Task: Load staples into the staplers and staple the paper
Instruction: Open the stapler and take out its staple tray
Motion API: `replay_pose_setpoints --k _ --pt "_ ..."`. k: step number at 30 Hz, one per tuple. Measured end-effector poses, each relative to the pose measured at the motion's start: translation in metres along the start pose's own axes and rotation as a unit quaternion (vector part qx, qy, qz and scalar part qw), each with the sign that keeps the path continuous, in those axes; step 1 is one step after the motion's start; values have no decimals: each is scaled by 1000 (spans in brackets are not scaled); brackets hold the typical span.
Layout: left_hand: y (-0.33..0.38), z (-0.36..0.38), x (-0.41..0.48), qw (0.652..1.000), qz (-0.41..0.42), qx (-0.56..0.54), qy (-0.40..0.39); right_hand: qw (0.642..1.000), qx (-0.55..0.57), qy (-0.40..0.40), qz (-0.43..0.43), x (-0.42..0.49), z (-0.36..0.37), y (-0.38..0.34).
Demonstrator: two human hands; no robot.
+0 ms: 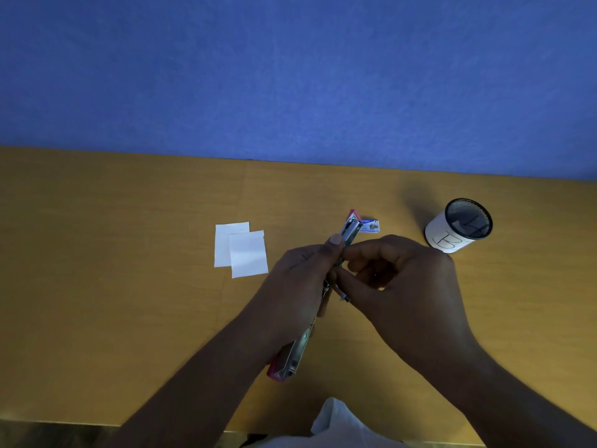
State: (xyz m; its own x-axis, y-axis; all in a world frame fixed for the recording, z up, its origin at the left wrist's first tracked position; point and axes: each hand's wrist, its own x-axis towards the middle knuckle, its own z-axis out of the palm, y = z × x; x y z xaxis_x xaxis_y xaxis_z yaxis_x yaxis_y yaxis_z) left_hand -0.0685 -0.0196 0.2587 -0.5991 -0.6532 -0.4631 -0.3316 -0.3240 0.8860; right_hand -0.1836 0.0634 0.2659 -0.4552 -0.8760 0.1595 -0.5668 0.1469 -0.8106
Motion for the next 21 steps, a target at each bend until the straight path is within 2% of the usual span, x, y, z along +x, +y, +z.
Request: replay_pose_setpoints --k 5,13,16,18,21 --pt "-5 1 3 1000 8 7 -4 990 95 -67 86 6 -3 1" --pt "-10 -1 8 1000 2 20 -11 985 118 -68 110 10 -2 5" --pt "-16 -5 12 999 -20 31 -4 974 151 -79 147 10 -3 9" --pt "-19 -9 15 999 -32 17 -10 945 238 -90 205 11 -4 14" --pt "-26 -12 19 998 -62 -8 -8 839 430 -89 321 12 -3 27"
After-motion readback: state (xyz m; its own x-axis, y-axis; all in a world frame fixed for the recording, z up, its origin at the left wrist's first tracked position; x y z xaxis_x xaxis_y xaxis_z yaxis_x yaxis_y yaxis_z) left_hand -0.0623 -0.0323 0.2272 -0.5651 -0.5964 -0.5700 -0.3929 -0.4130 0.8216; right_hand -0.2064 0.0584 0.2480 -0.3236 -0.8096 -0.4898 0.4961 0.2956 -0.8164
